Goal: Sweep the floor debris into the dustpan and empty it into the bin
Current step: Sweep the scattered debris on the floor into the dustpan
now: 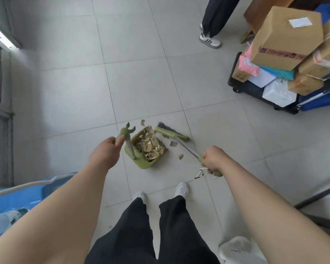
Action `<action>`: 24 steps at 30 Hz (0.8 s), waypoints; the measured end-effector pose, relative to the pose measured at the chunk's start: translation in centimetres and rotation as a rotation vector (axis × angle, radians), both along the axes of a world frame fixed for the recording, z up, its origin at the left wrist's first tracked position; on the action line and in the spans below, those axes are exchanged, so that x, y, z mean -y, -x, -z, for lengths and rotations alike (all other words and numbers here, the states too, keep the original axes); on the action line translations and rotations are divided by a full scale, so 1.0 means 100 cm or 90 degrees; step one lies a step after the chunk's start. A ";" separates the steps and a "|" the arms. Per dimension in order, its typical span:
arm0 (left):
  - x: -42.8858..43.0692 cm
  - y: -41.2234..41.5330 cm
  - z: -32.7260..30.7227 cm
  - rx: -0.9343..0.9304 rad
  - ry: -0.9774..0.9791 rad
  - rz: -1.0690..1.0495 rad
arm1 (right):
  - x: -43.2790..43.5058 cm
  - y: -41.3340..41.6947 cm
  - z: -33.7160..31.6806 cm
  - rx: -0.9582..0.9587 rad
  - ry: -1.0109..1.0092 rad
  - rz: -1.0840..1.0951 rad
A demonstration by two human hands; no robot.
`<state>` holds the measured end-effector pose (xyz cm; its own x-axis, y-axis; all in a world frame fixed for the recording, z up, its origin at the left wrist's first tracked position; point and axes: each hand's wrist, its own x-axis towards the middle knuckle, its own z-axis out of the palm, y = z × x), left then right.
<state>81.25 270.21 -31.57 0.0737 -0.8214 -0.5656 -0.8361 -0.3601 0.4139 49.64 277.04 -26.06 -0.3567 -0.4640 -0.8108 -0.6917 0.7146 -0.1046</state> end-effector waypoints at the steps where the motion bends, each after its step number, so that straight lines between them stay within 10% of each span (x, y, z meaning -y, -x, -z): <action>1: 0.000 0.000 0.000 -0.004 -0.003 0.005 | -0.004 -0.003 -0.003 0.006 -0.003 -0.010; 24: -0.010 0.000 -0.006 -0.005 -0.035 0.107 | -0.051 0.012 -0.043 -0.020 0.113 0.174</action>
<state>81.28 271.19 -31.00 -0.0669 -0.7892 -0.6105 -0.8830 -0.2382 0.4046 48.44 282.13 -21.72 -0.5110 -0.4805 -0.7127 -0.4820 0.8467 -0.2253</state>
